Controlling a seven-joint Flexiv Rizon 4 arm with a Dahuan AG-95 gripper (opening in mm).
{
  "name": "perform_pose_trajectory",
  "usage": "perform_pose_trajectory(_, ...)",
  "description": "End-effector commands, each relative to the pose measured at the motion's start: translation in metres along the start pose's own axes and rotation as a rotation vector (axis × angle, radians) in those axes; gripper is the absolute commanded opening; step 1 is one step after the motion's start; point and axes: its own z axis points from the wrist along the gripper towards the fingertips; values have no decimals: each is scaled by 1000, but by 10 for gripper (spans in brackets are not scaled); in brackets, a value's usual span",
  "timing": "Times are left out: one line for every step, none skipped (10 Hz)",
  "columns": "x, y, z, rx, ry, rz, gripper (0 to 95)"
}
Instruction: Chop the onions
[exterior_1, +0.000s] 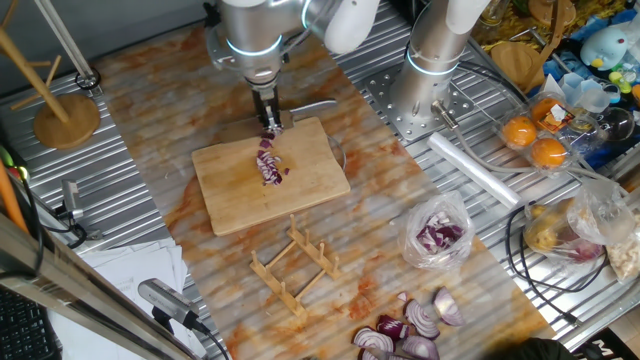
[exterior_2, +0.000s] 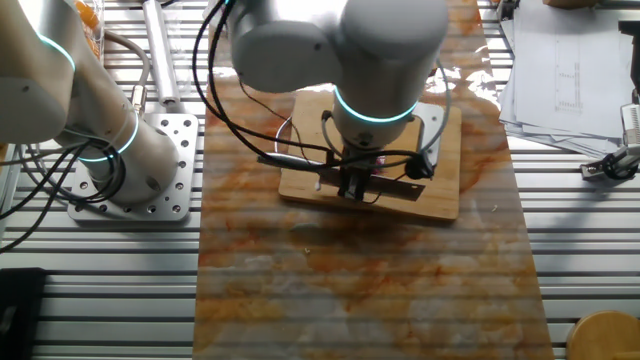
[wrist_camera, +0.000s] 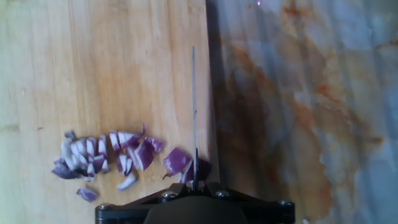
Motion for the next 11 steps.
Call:
perform_pose_trajectory(-4,7,19,-1,-29,13,0)
perform_pose_trajectory(-6,10,25,5,-32,14,0)
perform_pose_trajectory(-8,11,29,1,-44,12,0)
perform_pose_trajectory(-9,13,29,14,-15,7,0)
perform_pose_trajectory(-8,13,27,-4,-34,7,0)
perform_pose_trajectory(-8,14,24,-15,-40,8,0)
perform_pose_trajectory(-8,17,16,-21,-39,8,0)
perform_pose_trajectory(-7,16,-1,-16,-20,-1,0)
perform_pose_trajectory(-8,10,-10,-19,-8,-15,0)
perform_pose_trajectory(-8,3,-15,-22,-6,-33,0)
perform_pose_trajectory(-7,2,-15,-19,-8,-35,0)
